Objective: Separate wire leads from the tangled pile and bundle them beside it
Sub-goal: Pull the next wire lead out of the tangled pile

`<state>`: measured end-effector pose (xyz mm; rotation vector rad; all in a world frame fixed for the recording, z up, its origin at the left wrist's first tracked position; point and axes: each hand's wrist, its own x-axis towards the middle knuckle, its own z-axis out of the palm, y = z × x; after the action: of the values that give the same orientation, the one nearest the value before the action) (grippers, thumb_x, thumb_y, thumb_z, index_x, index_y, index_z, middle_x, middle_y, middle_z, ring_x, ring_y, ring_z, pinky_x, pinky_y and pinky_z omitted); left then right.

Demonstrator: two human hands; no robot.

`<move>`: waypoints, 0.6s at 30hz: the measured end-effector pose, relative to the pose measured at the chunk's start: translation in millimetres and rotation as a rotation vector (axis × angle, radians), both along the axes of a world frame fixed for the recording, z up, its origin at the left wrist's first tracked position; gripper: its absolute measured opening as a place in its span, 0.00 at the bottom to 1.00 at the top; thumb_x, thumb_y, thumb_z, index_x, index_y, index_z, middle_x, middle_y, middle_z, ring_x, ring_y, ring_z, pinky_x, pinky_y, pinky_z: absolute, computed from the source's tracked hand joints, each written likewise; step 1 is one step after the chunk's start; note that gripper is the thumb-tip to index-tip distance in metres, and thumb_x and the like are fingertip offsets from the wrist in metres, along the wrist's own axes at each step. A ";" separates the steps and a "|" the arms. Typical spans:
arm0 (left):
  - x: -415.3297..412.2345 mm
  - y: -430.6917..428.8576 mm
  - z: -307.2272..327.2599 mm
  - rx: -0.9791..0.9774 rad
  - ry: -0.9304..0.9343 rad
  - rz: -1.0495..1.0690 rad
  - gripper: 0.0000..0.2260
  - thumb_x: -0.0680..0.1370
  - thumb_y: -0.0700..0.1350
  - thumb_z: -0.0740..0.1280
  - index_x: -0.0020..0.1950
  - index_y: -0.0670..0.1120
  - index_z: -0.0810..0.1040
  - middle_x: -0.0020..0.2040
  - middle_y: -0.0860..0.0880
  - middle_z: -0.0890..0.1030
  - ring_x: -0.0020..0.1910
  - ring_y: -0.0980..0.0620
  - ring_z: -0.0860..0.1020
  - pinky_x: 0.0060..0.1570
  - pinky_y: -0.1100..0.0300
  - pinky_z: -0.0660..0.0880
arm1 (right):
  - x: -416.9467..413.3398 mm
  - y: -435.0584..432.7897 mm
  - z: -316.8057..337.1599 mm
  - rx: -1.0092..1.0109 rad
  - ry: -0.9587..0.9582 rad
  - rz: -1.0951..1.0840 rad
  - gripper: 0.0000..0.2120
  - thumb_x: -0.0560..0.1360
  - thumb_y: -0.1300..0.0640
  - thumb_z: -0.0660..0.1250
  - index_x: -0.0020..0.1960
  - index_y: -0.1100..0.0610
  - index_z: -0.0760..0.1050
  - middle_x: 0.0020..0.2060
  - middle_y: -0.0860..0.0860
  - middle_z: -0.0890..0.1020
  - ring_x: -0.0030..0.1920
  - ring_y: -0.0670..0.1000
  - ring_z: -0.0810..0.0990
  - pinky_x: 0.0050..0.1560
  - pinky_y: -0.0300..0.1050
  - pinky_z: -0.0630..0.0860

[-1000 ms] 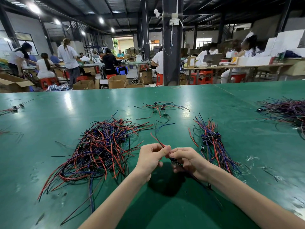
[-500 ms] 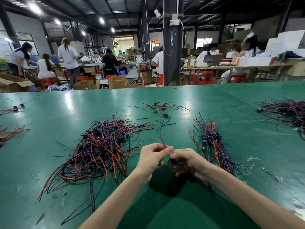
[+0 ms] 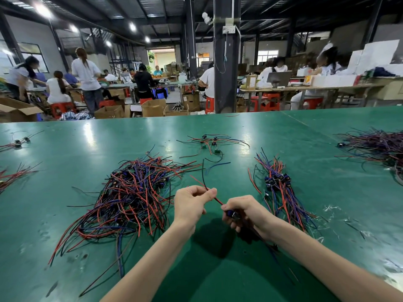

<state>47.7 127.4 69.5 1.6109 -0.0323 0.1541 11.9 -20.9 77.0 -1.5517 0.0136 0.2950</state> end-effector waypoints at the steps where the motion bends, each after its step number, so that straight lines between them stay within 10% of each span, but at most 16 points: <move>1: 4.1 5.4 0.9 -0.003 0.001 0.035 0.08 0.69 0.41 0.76 0.33 0.42 0.81 0.25 0.53 0.76 0.23 0.59 0.69 0.22 0.65 0.68 | -0.6 0.5 -0.3 -0.010 0.001 0.006 0.12 0.72 0.62 0.65 0.30 0.60 0.77 0.28 0.57 0.77 0.23 0.50 0.72 0.22 0.36 0.66; 18: 22.4 24.5 -3.0 -0.304 0.169 0.048 0.07 0.71 0.40 0.74 0.37 0.42 0.77 0.30 0.50 0.77 0.21 0.60 0.66 0.24 0.67 0.69 | -0.6 -0.5 -3.0 0.015 -0.005 0.096 0.12 0.76 0.61 0.65 0.36 0.63 0.80 0.26 0.54 0.76 0.25 0.49 0.74 0.25 0.38 0.72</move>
<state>70.1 151.9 66.6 1.3171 0.1541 0.0560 11.3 -21.4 73.9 -1.5403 -0.0670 0.3664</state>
